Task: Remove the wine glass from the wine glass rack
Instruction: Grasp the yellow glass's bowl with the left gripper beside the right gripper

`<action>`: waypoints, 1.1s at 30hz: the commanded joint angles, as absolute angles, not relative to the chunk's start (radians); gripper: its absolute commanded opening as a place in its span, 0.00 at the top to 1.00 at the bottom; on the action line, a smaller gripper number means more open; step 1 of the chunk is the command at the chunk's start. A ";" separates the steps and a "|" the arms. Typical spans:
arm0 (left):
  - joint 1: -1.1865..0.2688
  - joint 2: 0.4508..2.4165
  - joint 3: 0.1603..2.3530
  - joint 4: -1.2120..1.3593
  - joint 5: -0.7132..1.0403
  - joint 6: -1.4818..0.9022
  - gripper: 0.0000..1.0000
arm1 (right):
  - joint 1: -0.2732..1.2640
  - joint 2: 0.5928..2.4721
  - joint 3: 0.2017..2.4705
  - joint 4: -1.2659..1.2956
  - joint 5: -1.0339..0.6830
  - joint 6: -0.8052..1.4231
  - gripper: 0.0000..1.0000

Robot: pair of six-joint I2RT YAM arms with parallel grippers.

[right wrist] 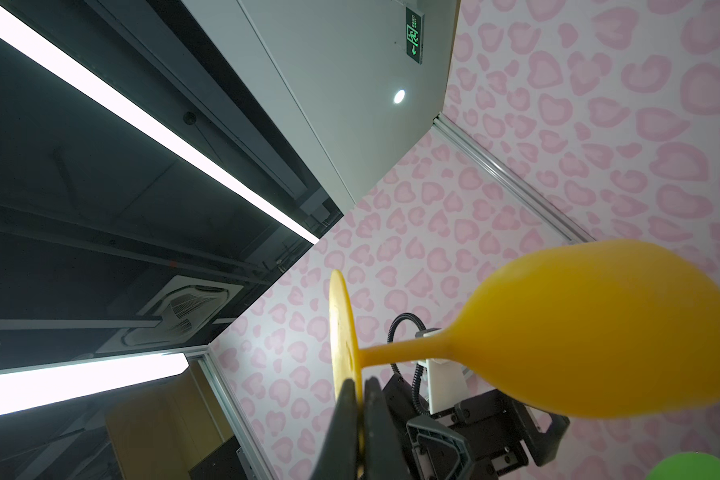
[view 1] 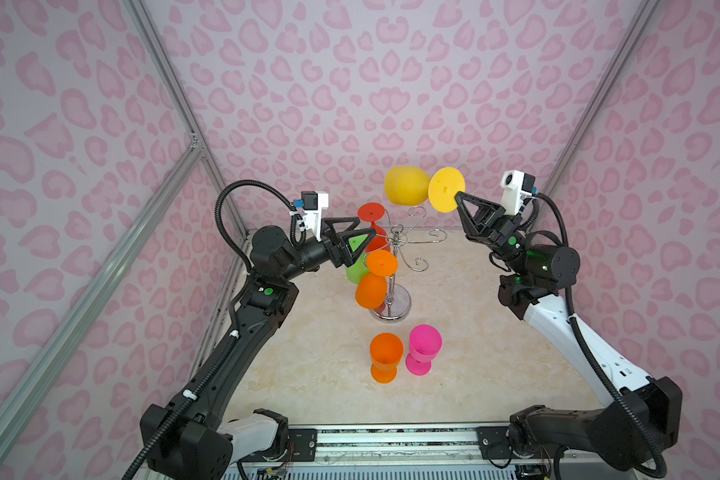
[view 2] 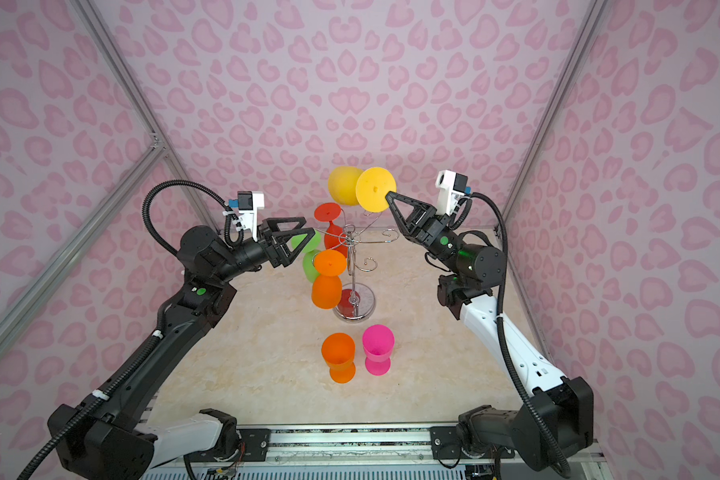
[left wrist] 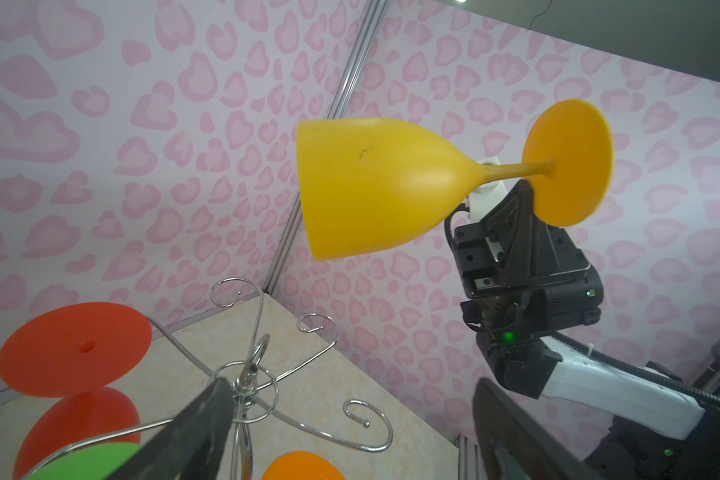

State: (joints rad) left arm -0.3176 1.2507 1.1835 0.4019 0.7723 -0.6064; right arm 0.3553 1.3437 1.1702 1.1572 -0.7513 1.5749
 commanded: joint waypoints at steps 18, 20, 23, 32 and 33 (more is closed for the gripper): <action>-0.265 1.304 1.200 0.685 0.874 -0.738 0.07 | 0.440 1.502 1.200 1.444 -0.776 1.850 1.00; -0.265 1.311 1.200 0.704 0.879 -0.750 0.08 | 0.442 1.526 1.207 1.491 -0.763 1.894 1.00; -0.265 1.322 1.200 0.743 0.898 -0.784 0.12 | 0.441 1.563 1.217 1.553 -0.744 1.956 1.00; -0.264 1.309 1.171 0.779 0.911 -0.803 0.41 | 0.440 1.600 1.247 1.558 -0.745 1.982 1.00; -0.265 1.307 1.168 0.781 0.913 -0.805 0.42 | 0.438 1.604 1.252 1.557 -0.748 1.987 1.00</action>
